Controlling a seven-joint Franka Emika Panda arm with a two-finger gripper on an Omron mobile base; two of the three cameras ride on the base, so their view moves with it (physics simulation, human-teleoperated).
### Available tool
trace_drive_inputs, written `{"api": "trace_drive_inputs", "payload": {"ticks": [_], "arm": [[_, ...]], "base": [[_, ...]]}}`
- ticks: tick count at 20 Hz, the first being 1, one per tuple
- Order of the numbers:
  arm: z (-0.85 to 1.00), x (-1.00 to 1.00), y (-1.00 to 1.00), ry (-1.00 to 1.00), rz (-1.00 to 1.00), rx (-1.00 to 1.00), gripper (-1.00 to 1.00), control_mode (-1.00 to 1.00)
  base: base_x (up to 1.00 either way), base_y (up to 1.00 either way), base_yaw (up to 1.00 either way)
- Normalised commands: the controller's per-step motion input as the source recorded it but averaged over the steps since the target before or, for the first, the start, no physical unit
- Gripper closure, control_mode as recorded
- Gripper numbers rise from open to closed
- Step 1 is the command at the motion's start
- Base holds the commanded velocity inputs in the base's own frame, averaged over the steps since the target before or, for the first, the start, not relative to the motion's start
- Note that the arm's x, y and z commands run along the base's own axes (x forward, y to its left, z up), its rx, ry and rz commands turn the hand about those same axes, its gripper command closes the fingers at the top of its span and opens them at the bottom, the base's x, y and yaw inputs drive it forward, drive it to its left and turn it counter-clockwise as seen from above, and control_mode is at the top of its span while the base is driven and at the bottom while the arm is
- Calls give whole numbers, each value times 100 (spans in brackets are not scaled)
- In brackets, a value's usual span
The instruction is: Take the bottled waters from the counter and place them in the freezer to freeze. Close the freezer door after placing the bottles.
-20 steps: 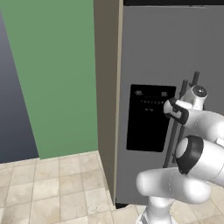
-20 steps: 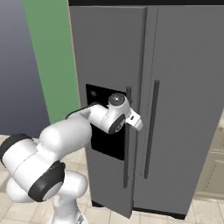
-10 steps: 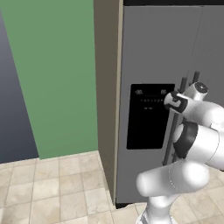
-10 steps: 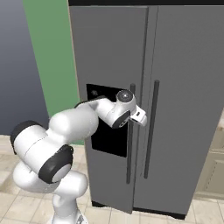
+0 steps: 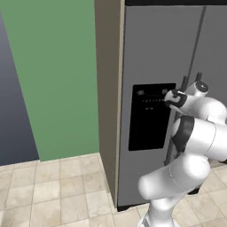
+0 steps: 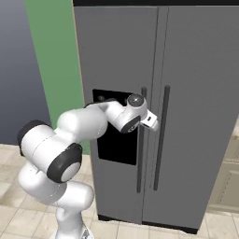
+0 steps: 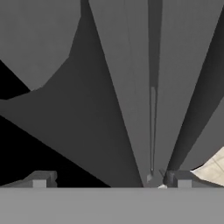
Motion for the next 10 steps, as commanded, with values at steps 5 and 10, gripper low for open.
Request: {"api": "trace_drive_inputs", "payload": {"ticks": [5,10], "arm": [[0,44,0,0,0,0,-100,-100],[0,51,0,0,0,0,-100,-100]], "base": [[0,0,0],[0,0,0]]}}
